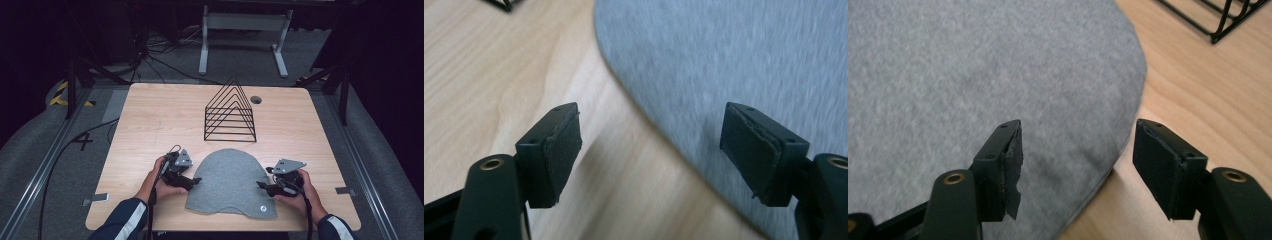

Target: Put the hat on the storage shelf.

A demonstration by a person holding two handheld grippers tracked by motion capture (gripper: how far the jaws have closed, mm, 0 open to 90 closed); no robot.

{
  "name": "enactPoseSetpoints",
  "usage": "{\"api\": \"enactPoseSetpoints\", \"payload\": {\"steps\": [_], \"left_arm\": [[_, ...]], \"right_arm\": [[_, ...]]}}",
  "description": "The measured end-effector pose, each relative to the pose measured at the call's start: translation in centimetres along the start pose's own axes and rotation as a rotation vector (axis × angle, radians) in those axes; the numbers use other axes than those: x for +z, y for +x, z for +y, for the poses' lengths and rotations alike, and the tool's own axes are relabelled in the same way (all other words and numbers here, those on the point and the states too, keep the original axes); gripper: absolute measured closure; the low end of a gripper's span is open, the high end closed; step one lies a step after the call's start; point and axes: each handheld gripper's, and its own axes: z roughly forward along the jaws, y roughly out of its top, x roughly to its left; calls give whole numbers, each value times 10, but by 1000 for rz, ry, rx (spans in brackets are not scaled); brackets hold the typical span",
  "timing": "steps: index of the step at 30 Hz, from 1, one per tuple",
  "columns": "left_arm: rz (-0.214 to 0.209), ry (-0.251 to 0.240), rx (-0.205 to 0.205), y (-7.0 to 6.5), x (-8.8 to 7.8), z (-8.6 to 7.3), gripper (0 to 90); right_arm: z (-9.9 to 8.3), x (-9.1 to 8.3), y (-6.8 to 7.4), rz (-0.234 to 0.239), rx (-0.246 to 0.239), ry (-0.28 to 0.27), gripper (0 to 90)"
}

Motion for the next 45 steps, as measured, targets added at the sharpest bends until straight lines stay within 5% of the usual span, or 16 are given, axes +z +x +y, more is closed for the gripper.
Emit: {"api": "enactPoseSetpoints", "payload": {"steps": [11,19,26,38,45], "left_arm": [[-40,50,-40,18,17,11,195],[-35,62,-3,11,27,20,167],[-20,87,9,5,31,25,157],[-47,82,-8,-2,27,28,509],[-109,78,0,-2,26,28,754]], "right_arm": [[22,29,-16,-1,71,41,330],[23,36,-21,22,123,59,275],[23,35,-18,21,119,57,296],[26,31,-9,67,85,65,602],[24,31,-6,119,78,46,795]]}}
